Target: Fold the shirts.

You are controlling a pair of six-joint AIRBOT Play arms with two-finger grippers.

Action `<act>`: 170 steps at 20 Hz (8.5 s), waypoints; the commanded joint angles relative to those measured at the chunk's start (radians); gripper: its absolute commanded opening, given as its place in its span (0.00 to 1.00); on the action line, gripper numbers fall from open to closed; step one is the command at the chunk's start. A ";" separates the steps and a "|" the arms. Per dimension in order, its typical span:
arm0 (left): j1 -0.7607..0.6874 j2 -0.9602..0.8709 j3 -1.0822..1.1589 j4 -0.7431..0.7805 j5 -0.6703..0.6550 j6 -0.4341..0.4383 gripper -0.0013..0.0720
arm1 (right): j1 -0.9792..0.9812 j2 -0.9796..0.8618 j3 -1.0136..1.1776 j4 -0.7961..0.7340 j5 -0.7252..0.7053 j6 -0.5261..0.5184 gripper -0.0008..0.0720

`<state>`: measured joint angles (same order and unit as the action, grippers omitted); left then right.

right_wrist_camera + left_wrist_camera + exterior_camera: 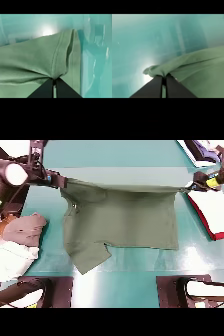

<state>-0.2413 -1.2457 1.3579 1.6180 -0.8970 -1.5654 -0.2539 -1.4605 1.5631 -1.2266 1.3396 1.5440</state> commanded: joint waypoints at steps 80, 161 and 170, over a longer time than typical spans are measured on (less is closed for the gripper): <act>-0.256 0.429 -0.824 -0.376 -0.188 -0.367 0.05 | -0.012 0.292 -0.822 -0.127 0.038 -0.124 0.51; -0.070 -0.004 -0.265 0.043 0.092 -0.308 0.05 | -0.190 -0.254 -0.299 0.424 0.056 -0.394 0.88; -0.070 -0.009 -0.265 -0.208 0.082 -0.233 0.05 | -0.083 -0.277 -0.299 0.423 -0.036 -0.460 0.46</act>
<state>-0.3107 -1.2537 1.0916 1.4929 -0.8017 -1.8111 -0.3832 -1.7340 1.2648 -0.8116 1.3445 1.1187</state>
